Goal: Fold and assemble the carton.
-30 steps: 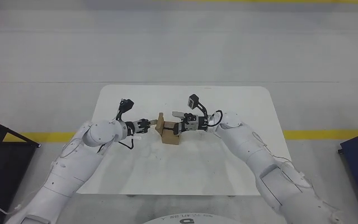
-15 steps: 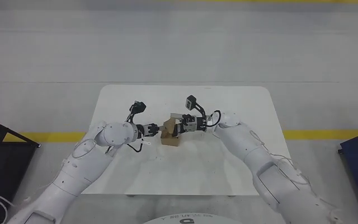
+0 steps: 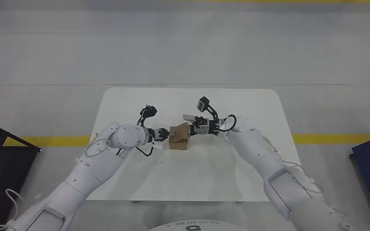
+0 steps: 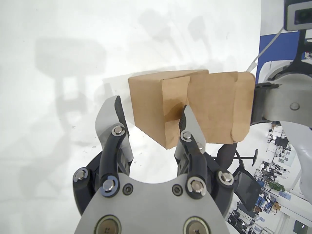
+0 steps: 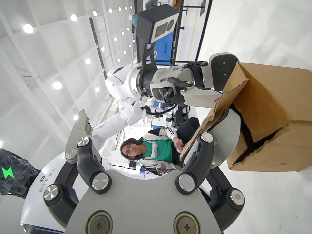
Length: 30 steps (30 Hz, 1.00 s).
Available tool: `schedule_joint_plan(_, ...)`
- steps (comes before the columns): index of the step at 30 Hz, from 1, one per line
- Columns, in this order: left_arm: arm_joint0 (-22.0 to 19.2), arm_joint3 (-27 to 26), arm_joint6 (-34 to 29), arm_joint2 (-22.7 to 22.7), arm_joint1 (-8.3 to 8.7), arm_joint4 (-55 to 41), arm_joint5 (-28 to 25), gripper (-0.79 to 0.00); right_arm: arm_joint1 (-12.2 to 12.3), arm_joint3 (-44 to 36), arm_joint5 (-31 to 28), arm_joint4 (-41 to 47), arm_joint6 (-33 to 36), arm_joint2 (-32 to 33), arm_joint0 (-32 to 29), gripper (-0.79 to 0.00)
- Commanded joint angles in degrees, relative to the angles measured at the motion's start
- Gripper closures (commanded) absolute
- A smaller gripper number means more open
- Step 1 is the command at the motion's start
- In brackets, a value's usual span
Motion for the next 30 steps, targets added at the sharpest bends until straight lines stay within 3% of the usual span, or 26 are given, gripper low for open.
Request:
schedule_joint_plan(1,-0.06,0.18,-0.01,-0.03,-0.09,-0.01,-0.11,-0.406,1.54,-2.96,-0.31,-0.09,-0.32,2.50,-2.16,-0.785)
schedule_joint_plan(8,-0.05,0.45,-0.10,-0.29,-0.34,0.19,-0.51,-0.416,6.07,-9.69,-1.57,-7.20,-1.60,8.97,-7.96,-0.785)
schedule_joint_plan(20,0.49,0.22,-0.01,-1.58,-0.53,-0.35,-0.97,-0.391,5.99,-9.27,-1.56,-17.14,-6.84,5.68,-7.16,-0.785)
schedule_joint_plan(21,0.57,0.19,0.00,-1.68,-0.53,-0.35,-1.04,-0.391,5.98,-9.26,-1.69,-18.21,-6.88,5.28,-7.01,-0.745)
schedule_joint_plan(23,0.71,0.15,-0.04,-1.82,-0.54,-0.24,-1.11,-0.391,5.88,-8.91,-1.69,-20.01,-8.20,4.61,-6.65,-0.517)
schedule_joint_plan(30,0.91,0.25,-0.29,-2.04,-0.70,-0.05,-1.13,-0.382,5.19,-7.50,-1.20,-21.49,-10.12,2.68,-5.39,-0.372)
